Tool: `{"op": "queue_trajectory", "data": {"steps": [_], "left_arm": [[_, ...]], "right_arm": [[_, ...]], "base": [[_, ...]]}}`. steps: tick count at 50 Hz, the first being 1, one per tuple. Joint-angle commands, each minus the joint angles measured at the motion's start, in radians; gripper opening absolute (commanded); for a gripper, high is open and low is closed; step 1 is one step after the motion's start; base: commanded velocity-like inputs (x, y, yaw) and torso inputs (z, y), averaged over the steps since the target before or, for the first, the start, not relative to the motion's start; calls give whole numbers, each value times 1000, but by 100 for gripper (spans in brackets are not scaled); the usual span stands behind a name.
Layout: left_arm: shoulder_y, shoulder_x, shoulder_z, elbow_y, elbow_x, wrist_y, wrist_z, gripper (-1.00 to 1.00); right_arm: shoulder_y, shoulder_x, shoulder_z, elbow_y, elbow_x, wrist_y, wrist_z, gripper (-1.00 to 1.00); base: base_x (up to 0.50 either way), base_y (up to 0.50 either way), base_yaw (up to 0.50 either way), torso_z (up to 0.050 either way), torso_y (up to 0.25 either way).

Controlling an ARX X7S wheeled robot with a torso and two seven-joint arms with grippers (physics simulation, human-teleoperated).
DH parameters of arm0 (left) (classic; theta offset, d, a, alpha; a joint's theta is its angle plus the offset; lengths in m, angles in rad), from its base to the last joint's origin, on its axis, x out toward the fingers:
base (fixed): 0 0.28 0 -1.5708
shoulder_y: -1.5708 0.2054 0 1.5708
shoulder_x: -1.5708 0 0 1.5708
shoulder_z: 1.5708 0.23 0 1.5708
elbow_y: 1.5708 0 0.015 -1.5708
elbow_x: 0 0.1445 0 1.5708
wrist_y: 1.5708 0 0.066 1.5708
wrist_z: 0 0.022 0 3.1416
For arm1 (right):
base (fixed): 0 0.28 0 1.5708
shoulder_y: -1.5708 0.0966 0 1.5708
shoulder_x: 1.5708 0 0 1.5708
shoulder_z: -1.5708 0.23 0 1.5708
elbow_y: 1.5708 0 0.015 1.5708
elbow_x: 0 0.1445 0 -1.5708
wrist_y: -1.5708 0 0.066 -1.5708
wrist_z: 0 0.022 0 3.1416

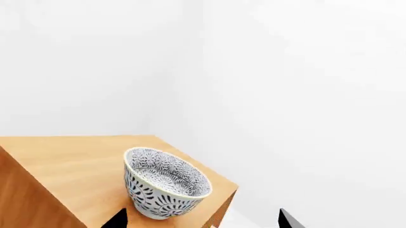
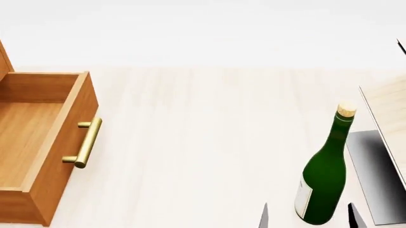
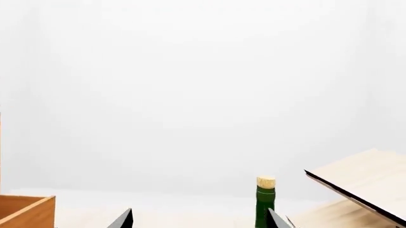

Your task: Put the bowl on top of the cabinet.

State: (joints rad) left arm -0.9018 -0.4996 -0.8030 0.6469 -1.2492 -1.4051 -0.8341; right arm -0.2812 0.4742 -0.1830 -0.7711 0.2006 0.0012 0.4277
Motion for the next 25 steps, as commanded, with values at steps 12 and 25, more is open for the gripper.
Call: {"op": "queue_trajectory", "data": {"steps": [12,25], "left_arm": [[1127,370,459,258,995,1592,436,100],[1298,472,505,147,999,2171,536,100]], "right_arm": [[-126,-45,208,-95,-69,-170,90,100],[-333,-139,361,-135,-176,-559,155,100]], "base": [[0,0,0,0,0],[0,0,0,0,0]]}}
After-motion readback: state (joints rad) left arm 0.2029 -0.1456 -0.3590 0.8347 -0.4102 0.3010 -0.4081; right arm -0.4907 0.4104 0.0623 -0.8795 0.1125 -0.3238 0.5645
